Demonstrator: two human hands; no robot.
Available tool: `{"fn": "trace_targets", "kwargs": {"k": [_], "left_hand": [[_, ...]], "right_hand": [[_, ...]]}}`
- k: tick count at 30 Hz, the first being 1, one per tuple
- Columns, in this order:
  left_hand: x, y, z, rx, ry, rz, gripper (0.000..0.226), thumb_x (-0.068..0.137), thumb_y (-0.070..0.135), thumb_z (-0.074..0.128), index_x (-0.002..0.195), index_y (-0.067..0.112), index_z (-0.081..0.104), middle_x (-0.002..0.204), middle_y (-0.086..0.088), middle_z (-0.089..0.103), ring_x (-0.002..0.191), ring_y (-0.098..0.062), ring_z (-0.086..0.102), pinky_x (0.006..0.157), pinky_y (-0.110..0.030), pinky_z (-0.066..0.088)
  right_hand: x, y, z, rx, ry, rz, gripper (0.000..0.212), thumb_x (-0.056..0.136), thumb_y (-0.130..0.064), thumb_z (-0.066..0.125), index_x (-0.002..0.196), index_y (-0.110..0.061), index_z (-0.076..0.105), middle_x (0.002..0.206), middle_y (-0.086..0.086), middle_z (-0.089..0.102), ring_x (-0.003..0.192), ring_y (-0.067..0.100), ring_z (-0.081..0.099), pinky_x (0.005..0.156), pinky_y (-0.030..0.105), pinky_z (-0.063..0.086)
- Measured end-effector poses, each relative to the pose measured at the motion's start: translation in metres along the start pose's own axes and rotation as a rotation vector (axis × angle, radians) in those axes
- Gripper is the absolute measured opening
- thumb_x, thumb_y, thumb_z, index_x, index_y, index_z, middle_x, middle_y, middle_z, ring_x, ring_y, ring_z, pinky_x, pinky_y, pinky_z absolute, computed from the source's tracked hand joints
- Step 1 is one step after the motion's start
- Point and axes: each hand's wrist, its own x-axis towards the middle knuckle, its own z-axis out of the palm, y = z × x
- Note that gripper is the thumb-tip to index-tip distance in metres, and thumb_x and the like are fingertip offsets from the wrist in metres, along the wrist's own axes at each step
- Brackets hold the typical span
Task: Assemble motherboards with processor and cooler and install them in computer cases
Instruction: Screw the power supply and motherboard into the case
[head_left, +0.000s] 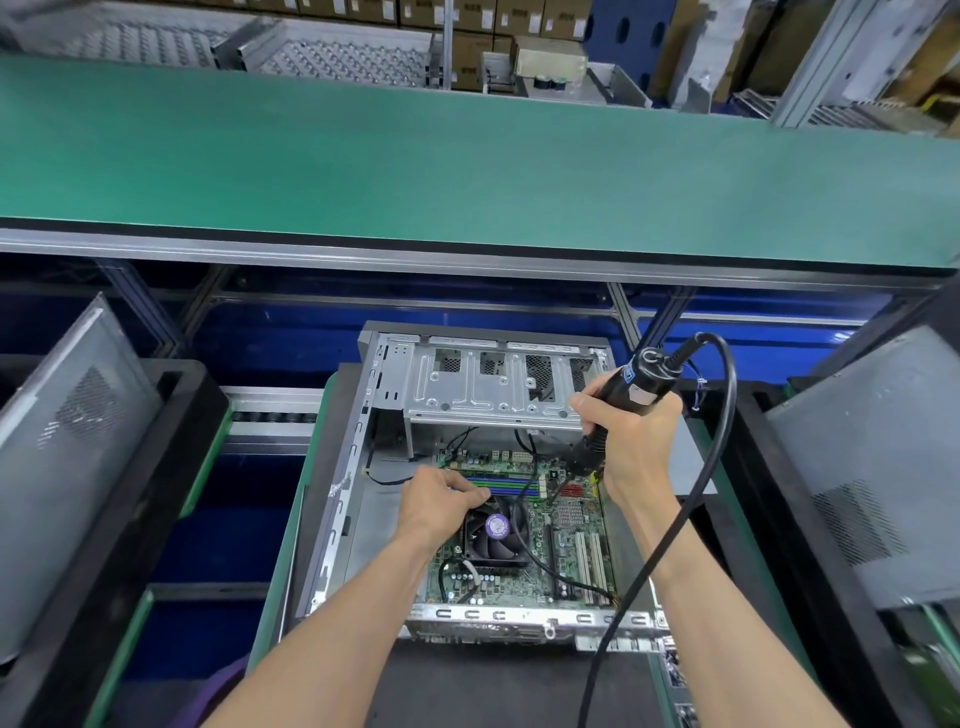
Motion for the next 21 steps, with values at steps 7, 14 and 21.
{"fn": "trace_targets", "kwargs": {"k": [7, 14, 21], "left_hand": [[-0.001, 0.001, -0.001, -0.007, -0.004, -0.001, 0.013, 0.081, 0.029, 0.084, 0.075, 0.019, 0.077, 0.113, -0.002, 0.073, 0.099, -0.012, 0.058, 0.090, -0.028, 0.043], [0.000, 0.001, 0.000, -0.013, -0.003, -0.017, 0.013, 0.080, 0.030, 0.084, 0.075, 0.020, 0.077, 0.112, -0.002, 0.073, 0.098, -0.013, 0.058, 0.089, -0.029, 0.045], [0.002, -0.001, 0.000, -0.009, -0.005, -0.015, 0.014, 0.081, 0.029, 0.084, 0.075, 0.019, 0.076, 0.102, 0.000, 0.073, 0.104, -0.015, 0.062, 0.091, -0.032, 0.048]], "right_hand": [[0.004, 0.003, 0.002, -0.033, -0.087, 0.006, 0.023, 0.067, 0.002, 0.076, 0.059, -0.019, 0.067, 0.057, 0.003, 0.059, 0.045, 0.018, 0.048, 0.051, 0.026, 0.044], [0.021, -0.009, -0.003, -0.028, -0.391, -0.057, 0.018, 0.068, -0.004, 0.077, 0.084, -0.012, 0.073, 0.077, 0.011, 0.070, 0.069, 0.027, 0.065, 0.068, 0.034, 0.054], [0.017, -0.006, 0.005, -0.084, -0.262, -0.085, 0.019, 0.062, 0.026, 0.056, 0.068, 0.008, 0.062, 0.066, 0.009, 0.068, 0.058, 0.021, 0.065, 0.057, 0.025, 0.052]]}}
